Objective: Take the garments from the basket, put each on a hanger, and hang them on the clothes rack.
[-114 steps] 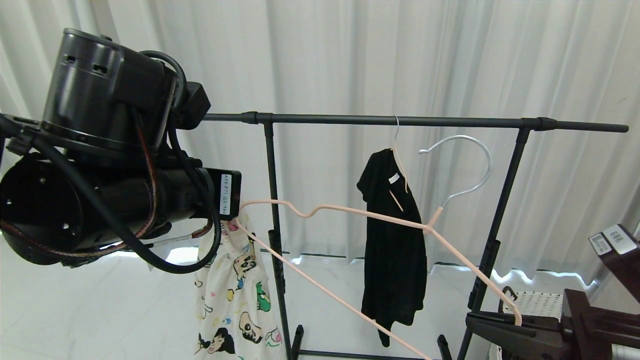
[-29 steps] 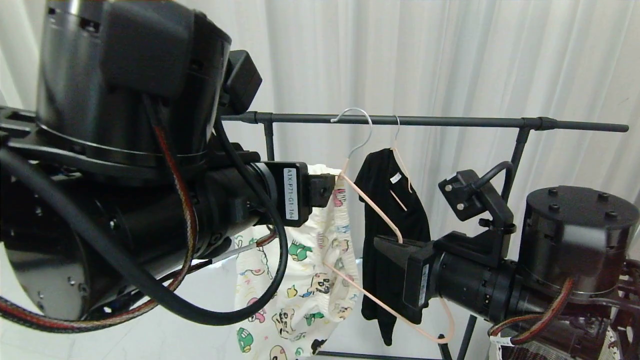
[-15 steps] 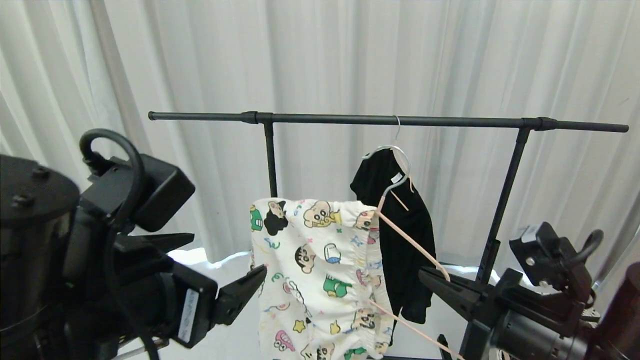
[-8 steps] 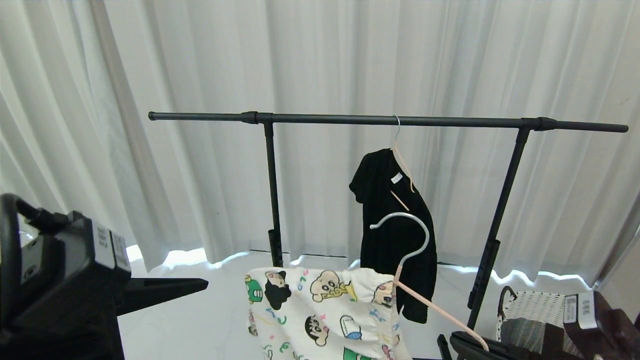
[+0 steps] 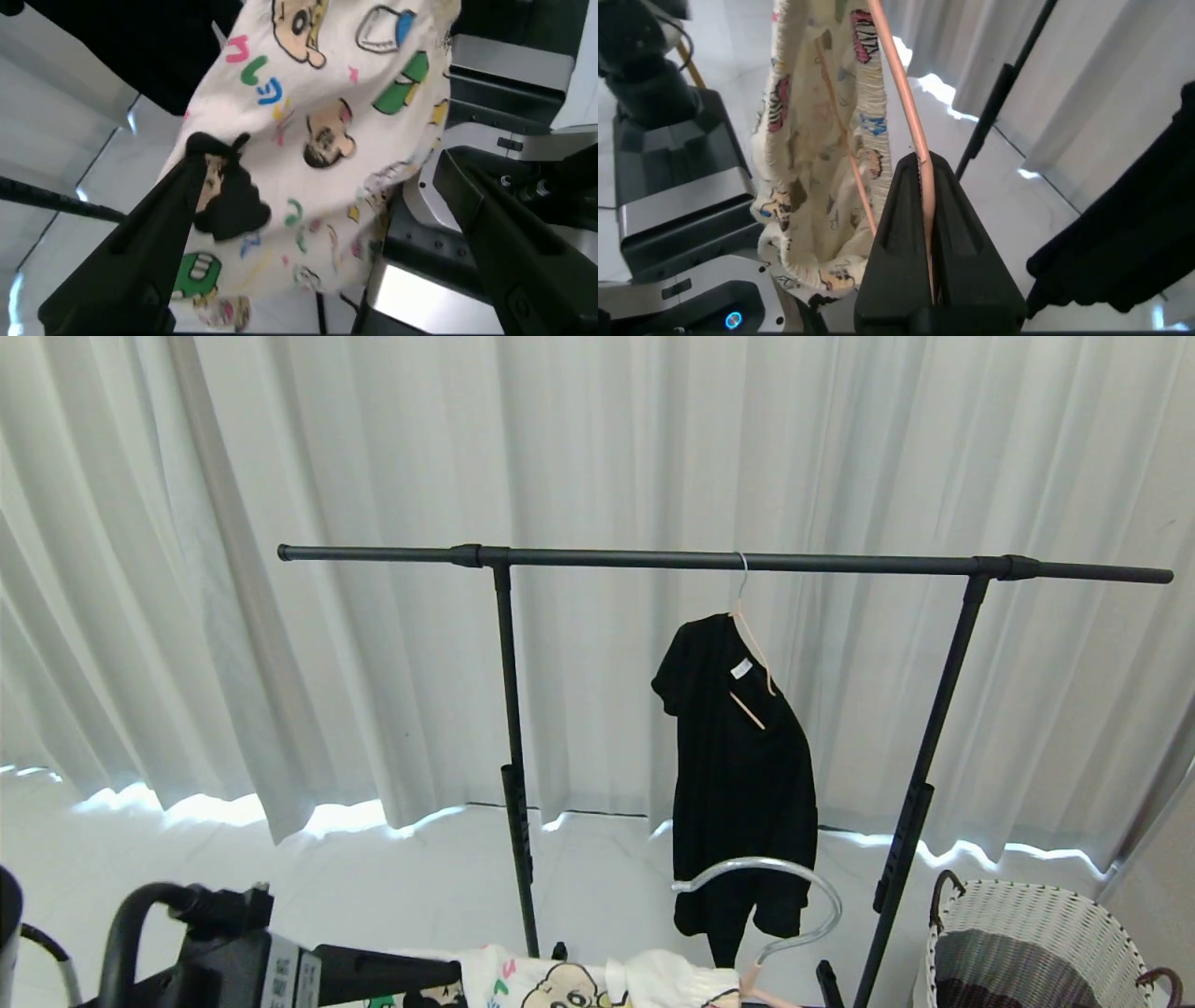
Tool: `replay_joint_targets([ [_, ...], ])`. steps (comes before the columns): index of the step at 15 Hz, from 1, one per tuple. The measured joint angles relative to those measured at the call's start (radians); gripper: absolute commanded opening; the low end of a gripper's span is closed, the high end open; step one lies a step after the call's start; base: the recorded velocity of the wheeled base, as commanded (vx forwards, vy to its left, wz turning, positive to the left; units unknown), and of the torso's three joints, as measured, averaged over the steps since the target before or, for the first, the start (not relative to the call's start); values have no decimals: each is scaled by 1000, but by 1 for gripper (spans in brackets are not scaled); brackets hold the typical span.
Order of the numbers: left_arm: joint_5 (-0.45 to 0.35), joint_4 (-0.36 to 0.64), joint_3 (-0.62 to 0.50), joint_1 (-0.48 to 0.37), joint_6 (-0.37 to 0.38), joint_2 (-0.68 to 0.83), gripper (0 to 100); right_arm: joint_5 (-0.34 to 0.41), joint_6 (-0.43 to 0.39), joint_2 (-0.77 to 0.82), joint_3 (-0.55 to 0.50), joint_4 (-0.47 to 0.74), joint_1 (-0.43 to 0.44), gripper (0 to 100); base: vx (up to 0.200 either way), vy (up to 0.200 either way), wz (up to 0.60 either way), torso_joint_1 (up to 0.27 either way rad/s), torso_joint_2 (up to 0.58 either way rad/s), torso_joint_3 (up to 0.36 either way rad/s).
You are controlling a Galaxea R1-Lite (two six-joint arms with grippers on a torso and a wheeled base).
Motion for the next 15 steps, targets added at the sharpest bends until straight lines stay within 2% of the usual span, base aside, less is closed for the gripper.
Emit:
replay_joint_targets([
  [2,-25,-103,-13,0,-4,53,100,1,0,-6,1,0,9,0,0,0,0,0,0,0],
  [6,-54,-109,-12,-1,1,90,100,-2,6,-8,1,3,-20,0,0,0,0,0,0,0],
  [11,-51,-109,15,-2,5,65,100,-2,9,-10,1,5,-158,0,0,0,0,0,0,0],
  [15,-49,-112,12,-4,6,28,100,4,0,-11,1,7,-181,0,0,0,0,0,0,0],
])
